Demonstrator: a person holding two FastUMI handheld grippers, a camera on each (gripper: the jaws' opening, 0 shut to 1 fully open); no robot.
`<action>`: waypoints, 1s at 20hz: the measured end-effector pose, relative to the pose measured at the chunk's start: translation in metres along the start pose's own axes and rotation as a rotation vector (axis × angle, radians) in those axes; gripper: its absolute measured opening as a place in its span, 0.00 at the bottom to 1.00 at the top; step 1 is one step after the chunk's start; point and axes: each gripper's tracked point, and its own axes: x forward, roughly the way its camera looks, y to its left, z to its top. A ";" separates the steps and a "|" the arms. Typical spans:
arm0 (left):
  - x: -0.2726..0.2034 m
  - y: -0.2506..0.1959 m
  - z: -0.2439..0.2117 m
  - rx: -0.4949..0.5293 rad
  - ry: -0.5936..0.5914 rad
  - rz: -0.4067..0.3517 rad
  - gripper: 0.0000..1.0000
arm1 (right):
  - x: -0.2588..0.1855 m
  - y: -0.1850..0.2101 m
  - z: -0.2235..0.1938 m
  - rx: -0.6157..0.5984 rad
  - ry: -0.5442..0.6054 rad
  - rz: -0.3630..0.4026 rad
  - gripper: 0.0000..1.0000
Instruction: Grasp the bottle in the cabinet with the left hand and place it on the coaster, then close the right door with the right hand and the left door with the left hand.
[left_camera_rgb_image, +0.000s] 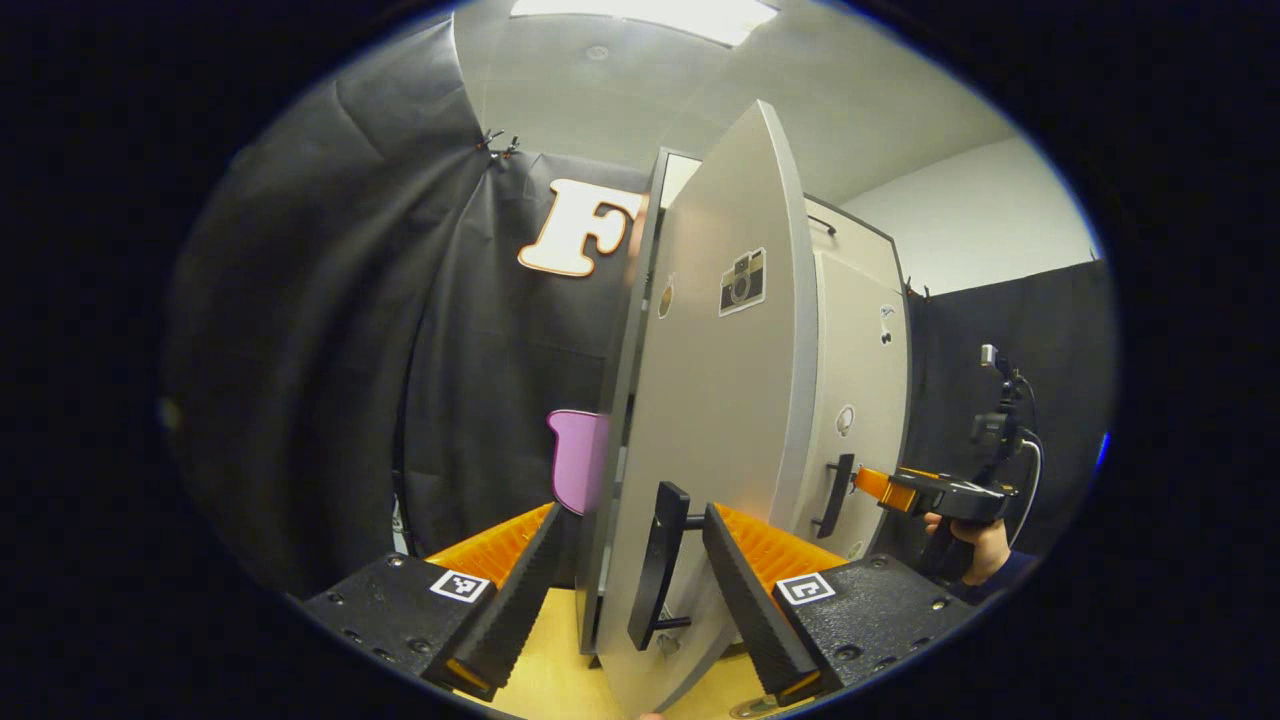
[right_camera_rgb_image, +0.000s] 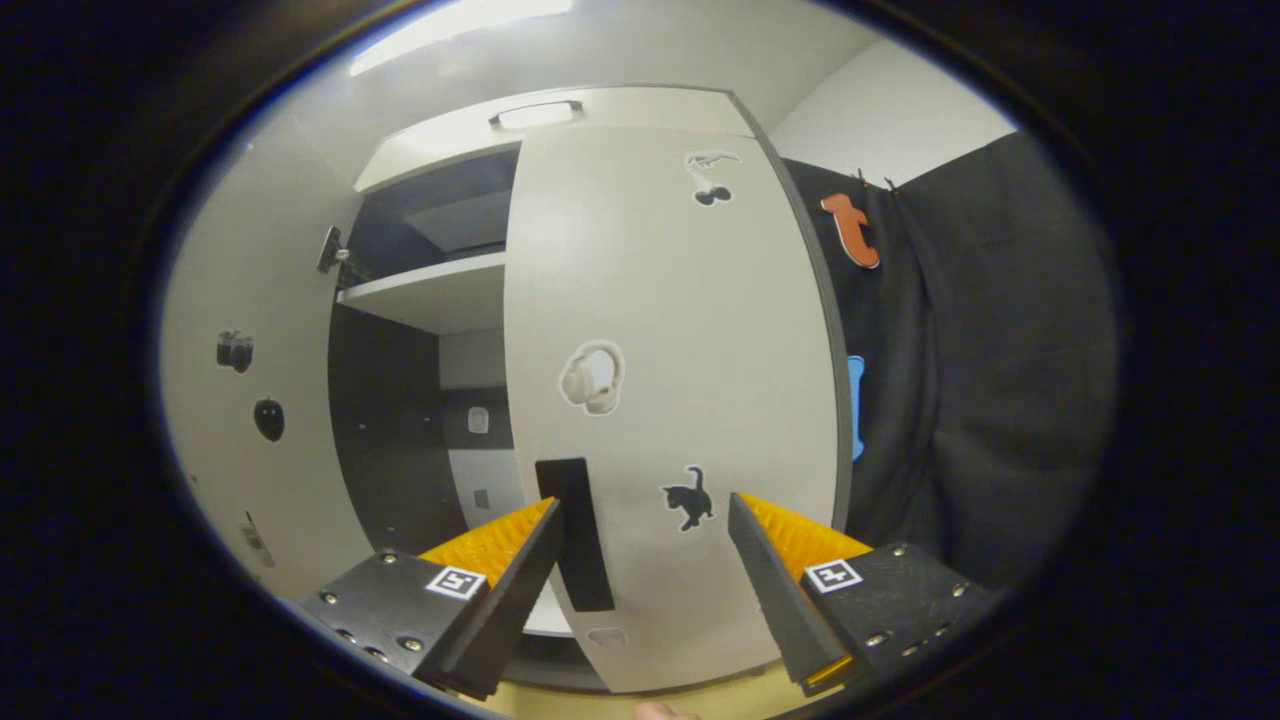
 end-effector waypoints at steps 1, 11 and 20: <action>0.002 -0.007 0.000 0.003 0.002 -0.012 0.84 | -0.003 -0.006 0.003 -0.002 -0.004 -0.004 1.00; 0.037 -0.070 -0.018 0.004 0.016 -0.088 0.89 | -0.028 -0.072 0.022 -0.006 -0.026 -0.061 0.97; 0.093 -0.116 -0.044 0.005 0.045 -0.124 0.96 | -0.051 -0.133 0.028 -0.062 -0.031 -0.109 1.00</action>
